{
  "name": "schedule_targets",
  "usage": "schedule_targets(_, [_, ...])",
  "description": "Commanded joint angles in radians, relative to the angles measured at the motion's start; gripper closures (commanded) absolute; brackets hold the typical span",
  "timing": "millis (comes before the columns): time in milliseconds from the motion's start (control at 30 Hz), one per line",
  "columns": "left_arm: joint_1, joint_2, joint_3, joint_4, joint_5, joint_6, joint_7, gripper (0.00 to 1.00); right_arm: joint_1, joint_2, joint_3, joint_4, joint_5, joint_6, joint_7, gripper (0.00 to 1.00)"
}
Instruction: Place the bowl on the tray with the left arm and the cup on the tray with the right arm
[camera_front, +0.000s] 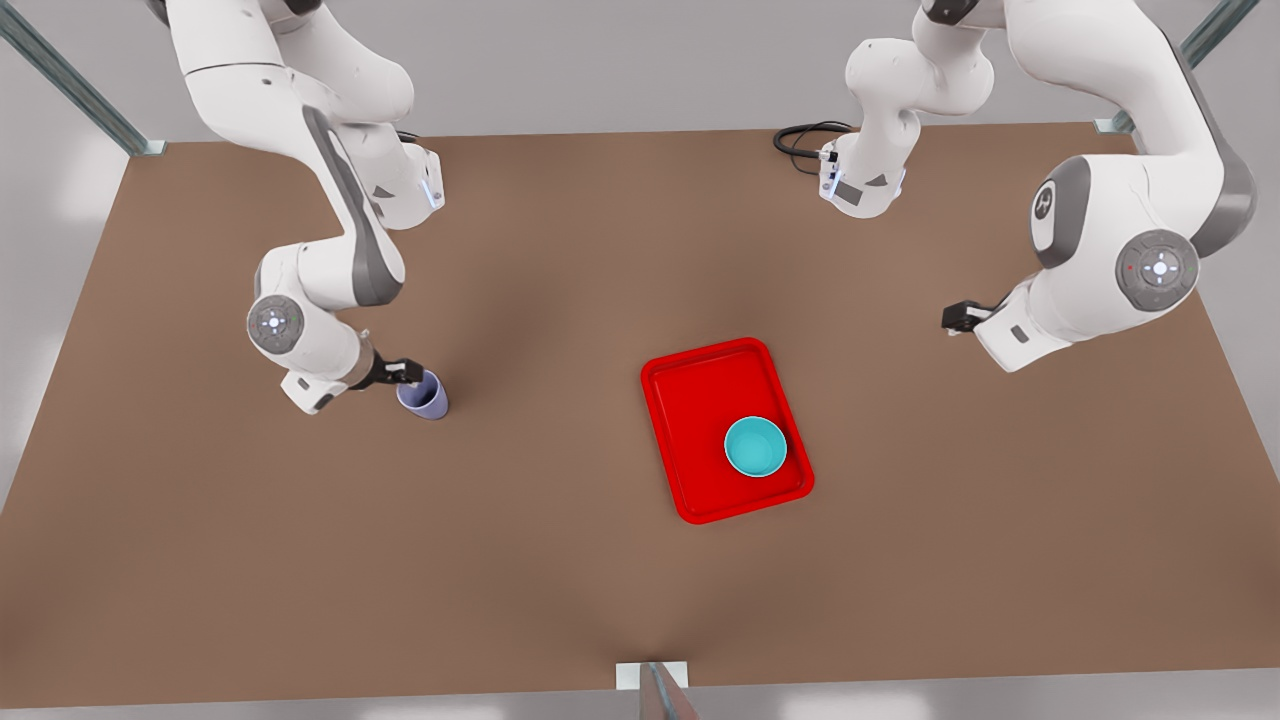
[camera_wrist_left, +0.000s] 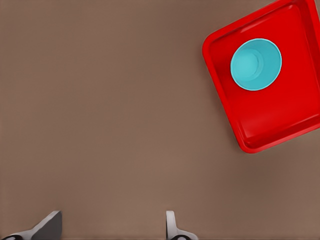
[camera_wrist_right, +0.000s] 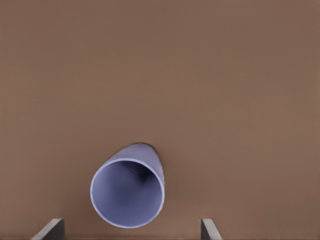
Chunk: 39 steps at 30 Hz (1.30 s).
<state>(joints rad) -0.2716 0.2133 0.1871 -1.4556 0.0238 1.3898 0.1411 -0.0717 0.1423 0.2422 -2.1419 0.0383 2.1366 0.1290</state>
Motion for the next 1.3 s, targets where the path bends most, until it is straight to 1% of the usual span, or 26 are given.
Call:
schedule_targets(0, [0.0, 0.0, 0.0, 0.0, 0.002, 0.0, 0.0, 0.0, 0.001, 0.009, 0.0, -0.001, 0.0, 0.0, 0.0, 0.0])
schedule_targets(100, [0.0, 0.001, 0.0, 0.001, 0.002, 0.0, 0.0, 0.0, -0.016, 0.059, -0.011, -0.003, -0.002, 0.026, -0.002, 0.0])
schedule_targets(200, [0.0, 0.001, 0.0, 0.001, 0.002, 0.0, 0.0, 0.0, -0.023, 0.059, -0.017, -0.058, -0.002, 0.086, -0.012, 0.0])
schedule_targets(300, [0.0, 0.001, 0.0, 0.001, 0.002, 0.0, 0.0, 0.0, -0.016, 0.065, -0.017, -0.072, -0.002, 0.091, -0.012, 0.04])
schedule_targets(333, [0.0, 0.001, 0.0, 0.001, 0.002, 0.0, 0.0, 0.0, -0.011, 0.071, -0.017, -0.078, -0.002, 0.095, -0.009, 0.22])
schedule_targets(400, [0.0, 0.001, 0.0, 0.001, 0.002, 0.0, 0.0, 0.0, -0.007, 0.102, -0.017, -0.084, -0.002, 0.132, -0.008, 0.24])
schedule_targets(433, [0.0, 0.001, 0.0, 0.001, 0.002, 0.0, 0.002, 0.0, -0.007, 0.102, -0.015, -0.084, -0.002, 0.132, -0.003, 0.36])
schedule_targets(500, [0.0, 0.001, 0.0, 0.001, 0.002, 0.0, 0.002, 0.0, -0.007, 0.115, -0.011, -0.082, -0.002, 0.135, -0.003, 0.67])
schedule_targets(533, [0.0, 0.001, 0.0, 0.003, 0.002, 0.0, 0.002, 0.0, -0.005, 0.117, -0.011, -0.082, -0.002, 0.137, -0.003, 0.78])
schedule_targets(967, [0.0, 0.005, 0.0, 0.004, 0.002, 0.002, 0.002, 0.0, -0.008, 0.131, -0.011, -0.069, -0.002, 0.135, -0.002, 0.79])
schedule_targets(1067, [0.0, 0.003, 0.0, 0.004, 0.002, 0.002, 0.002, 0.0, -0.008, 0.122, -0.009, -0.006, 0.0, 0.075, 0.0, 0.79])
schedule_targets(1100, [0.0, 0.003, 0.0, 0.006, 0.002, 0.0, 0.002, 0.0, -0.007, 0.125, -0.009, 0.048, 0.0, 0.019, 0.001, 0.79])
schedule_targets(1200, [0.0, 0.003, 0.0, 0.006, 0.002, 0.002, 0.002, 0.0, -0.005, 0.148, -0.006, 0.132, 0.0, -0.001, 0.009, 0.79])
schedule_targets(1233, [0.0, 0.003, 0.0, 0.006, 0.002, 0.002, 0.002, 0.0, -0.005, 0.16, 0.011, 0.166, 0.0, -0.009, 0.04, 0.79])
schedule_targets(1267, [0.0, 0.003, 0.0, 0.006, 0.004, 0.0, 0.002, 0.0, -0.005, 0.189, 0.029, 0.23, 0.0, -0.064, 0.073, 0.79])
